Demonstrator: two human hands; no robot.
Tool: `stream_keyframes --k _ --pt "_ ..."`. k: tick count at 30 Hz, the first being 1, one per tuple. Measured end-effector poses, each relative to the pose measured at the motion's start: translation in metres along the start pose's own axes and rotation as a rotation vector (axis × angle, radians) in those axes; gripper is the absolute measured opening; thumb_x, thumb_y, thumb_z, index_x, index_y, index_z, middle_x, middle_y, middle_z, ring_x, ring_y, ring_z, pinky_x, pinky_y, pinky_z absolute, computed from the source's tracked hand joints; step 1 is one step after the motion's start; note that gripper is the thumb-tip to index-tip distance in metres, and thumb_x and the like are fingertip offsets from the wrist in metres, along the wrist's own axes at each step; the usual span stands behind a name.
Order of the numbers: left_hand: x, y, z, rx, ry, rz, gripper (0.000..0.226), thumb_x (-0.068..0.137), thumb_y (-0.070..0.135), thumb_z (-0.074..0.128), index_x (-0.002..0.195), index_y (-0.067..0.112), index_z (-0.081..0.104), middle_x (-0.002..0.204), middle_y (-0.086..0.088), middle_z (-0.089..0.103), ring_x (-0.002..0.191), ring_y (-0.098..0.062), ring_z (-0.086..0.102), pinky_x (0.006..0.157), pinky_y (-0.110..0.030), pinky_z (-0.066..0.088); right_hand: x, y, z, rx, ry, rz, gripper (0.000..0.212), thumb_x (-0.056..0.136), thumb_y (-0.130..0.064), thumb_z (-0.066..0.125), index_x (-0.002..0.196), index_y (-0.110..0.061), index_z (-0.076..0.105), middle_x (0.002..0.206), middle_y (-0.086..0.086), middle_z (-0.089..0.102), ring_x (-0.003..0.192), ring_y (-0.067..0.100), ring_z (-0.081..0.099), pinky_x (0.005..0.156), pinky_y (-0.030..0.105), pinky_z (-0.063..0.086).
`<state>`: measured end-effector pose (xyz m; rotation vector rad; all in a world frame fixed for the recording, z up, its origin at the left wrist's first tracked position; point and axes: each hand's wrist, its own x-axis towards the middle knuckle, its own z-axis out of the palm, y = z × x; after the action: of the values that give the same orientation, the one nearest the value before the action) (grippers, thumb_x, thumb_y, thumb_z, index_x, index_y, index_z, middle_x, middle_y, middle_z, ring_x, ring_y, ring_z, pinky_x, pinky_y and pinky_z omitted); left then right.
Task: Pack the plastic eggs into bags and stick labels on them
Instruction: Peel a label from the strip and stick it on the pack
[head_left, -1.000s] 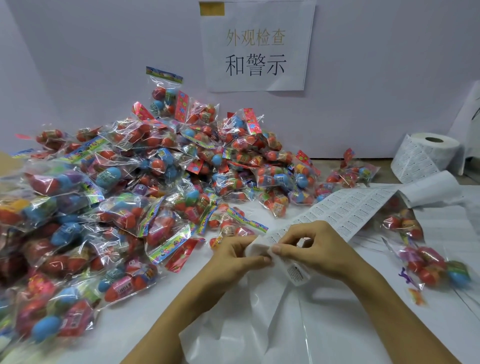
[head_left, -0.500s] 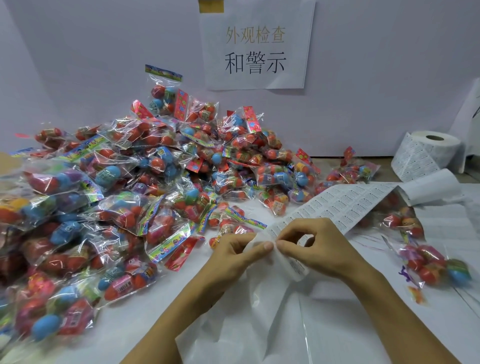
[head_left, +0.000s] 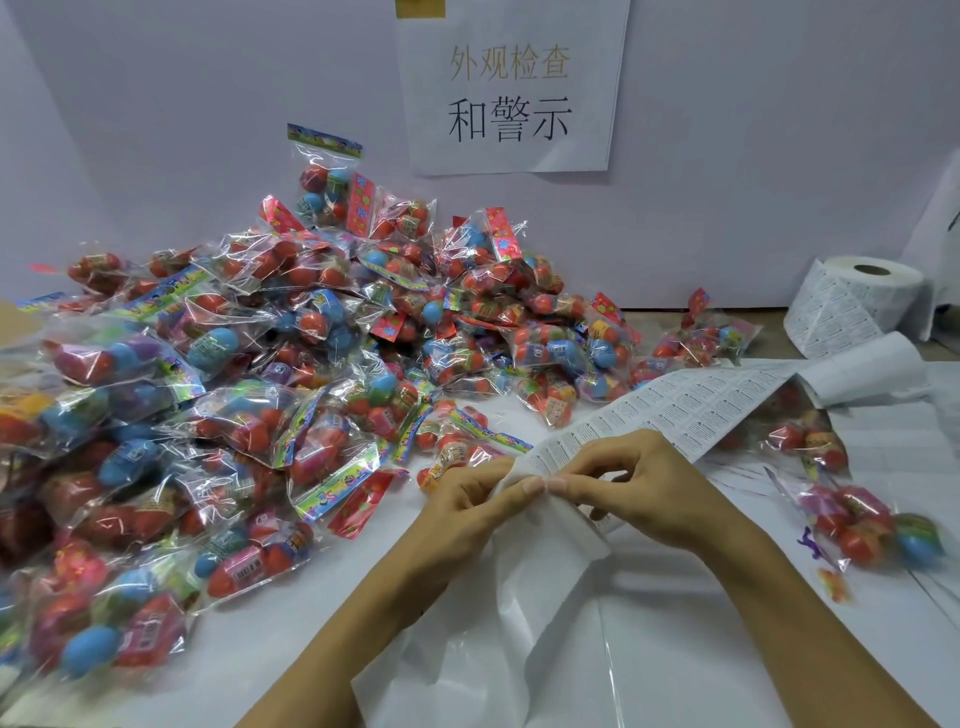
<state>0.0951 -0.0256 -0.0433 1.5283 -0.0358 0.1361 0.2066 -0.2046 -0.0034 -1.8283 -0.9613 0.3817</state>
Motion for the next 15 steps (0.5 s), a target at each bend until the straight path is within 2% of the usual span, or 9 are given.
stream_keyframes --k 2,5,9,12,15 --pt "0.0 -0.001 0.002 0.0 0.006 -0.02 0.034 0.099 0.043 0.065 0.117 0.017 0.077 0.116 -0.01 0.075 0.108 -0.024 0.072 0.089 -0.03 0.055 0.0 0.0 -0.001 -0.003 -0.003 0.016 0.012 0.086 -0.018 0.08 0.074 -0.02 0.081 0.07 0.002 0.074 0.063 0.008 0.066 0.06 0.024 0.055" --pt "0.002 -0.001 0.003 0.006 0.028 -0.058 0.034 0.093 0.047 0.069 0.111 0.019 0.079 0.109 -0.006 0.077 0.099 -0.021 0.074 0.082 -0.027 0.056 0.0 0.0 0.0 -0.013 0.0 0.057 0.02 0.087 -0.012 0.076 0.07 -0.022 0.081 0.069 0.001 0.074 0.062 0.008 0.066 0.059 0.023 0.053" --pt "0.004 -0.007 0.005 0.084 0.073 -0.026 0.034 0.087 0.051 0.073 0.102 0.021 0.08 0.097 -0.003 0.076 0.088 -0.015 0.071 0.075 -0.026 0.055 0.001 0.004 0.0 -0.067 0.041 0.123 0.016 0.084 -0.009 0.074 0.069 -0.013 0.079 0.065 0.005 0.072 0.059 0.009 0.064 0.059 0.024 0.053" --pt "0.007 -0.012 0.007 0.108 0.108 -0.028 0.033 0.079 0.05 0.076 0.104 0.029 0.08 0.102 0.0 0.077 0.097 -0.019 0.072 0.081 -0.033 0.058 0.002 0.005 0.0 -0.173 0.089 0.186 0.017 0.077 -0.009 0.072 0.062 -0.016 0.076 0.059 0.0 0.071 0.054 0.004 0.062 0.057 0.019 0.049" --pt "0.007 -0.017 0.006 0.182 0.125 -0.005 0.039 0.075 0.048 0.078 0.113 0.042 0.071 0.109 0.002 0.072 0.099 -0.018 0.07 0.087 -0.041 0.059 0.004 0.007 -0.004 -0.251 0.268 0.222 0.021 0.077 -0.013 0.072 0.056 -0.016 0.071 0.056 -0.002 0.068 0.053 0.006 0.059 0.062 0.029 0.051"
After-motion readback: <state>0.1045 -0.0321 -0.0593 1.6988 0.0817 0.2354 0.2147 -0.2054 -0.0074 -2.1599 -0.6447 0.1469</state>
